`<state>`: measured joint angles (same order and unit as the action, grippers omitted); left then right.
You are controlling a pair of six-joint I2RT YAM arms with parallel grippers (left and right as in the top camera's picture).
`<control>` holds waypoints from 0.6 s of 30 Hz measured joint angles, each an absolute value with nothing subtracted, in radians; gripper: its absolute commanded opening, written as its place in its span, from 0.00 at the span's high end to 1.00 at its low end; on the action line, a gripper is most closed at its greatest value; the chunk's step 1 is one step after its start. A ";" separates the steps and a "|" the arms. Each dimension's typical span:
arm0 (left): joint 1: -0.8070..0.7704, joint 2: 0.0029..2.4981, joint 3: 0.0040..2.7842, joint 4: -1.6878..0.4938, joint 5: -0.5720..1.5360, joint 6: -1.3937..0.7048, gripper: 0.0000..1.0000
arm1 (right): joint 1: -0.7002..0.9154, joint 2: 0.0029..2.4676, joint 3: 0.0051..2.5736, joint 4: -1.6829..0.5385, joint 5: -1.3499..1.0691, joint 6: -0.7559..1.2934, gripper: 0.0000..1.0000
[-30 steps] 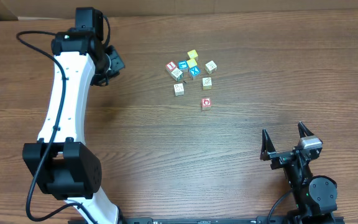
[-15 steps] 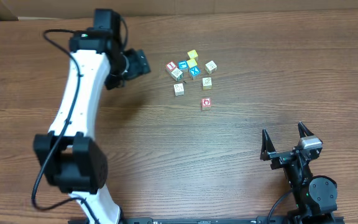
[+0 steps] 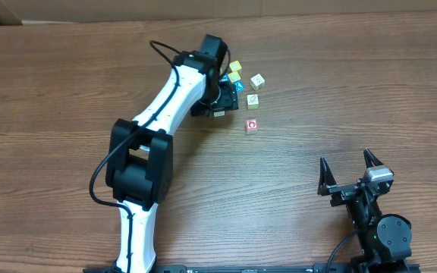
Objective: Flip 3 blocks
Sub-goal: 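Lower the left gripper and grasp the cream block with cat picture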
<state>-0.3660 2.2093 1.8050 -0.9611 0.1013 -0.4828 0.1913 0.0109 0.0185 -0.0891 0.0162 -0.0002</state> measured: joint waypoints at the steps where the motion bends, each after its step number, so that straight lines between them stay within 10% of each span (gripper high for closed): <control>1: -0.370 2.209 1.805 -0.956 0.090 -0.488 0.31 | 0.191 0.011 0.019 -0.089 0.016 0.000 0.00; 18: -0.400 2.285 1.805 -0.878 -0.017 -0.503 0.47 | 0.191 0.011 0.019 -0.089 0.016 0.000 0.00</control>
<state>-0.4000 2.2852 1.8050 -0.8776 -0.0174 -0.5026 0.1913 0.0113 0.0185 -0.0887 0.0158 -0.0002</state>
